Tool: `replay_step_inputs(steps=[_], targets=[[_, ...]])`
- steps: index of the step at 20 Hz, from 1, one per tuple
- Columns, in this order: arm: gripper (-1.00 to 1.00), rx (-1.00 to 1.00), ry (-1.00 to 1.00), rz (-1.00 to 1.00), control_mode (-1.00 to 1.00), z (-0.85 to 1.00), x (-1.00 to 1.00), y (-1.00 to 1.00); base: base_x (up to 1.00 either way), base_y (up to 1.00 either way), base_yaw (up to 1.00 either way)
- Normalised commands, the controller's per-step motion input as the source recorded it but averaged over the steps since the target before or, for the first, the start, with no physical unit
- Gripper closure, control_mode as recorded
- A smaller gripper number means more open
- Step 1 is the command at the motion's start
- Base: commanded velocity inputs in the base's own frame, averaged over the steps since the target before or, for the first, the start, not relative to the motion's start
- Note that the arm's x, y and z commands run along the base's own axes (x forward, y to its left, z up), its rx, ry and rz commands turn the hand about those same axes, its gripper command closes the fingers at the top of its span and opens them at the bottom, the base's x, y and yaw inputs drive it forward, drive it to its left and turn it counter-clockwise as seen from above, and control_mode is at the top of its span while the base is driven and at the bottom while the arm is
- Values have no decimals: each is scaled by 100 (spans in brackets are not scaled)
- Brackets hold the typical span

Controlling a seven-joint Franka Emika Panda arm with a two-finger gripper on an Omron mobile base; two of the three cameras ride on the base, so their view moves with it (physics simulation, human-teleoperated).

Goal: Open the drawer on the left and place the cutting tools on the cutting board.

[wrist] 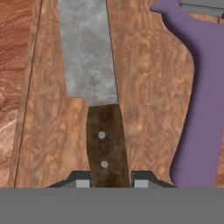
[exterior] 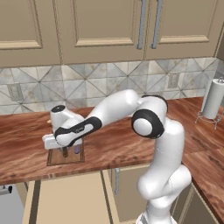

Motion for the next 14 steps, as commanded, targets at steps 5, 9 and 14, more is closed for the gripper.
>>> replay_step_inputs(steps=[5, 9, 14], targets=[[-100, -1, -1, 0, -100, -5, 6, 0, 0, 0, 0], [-100, 0, 0, 0, -100, 0, 0, 0, 0, 0, 0], [-100, 0, -2, 0, -100, 3, -9, -9, 0, 0, 0]])
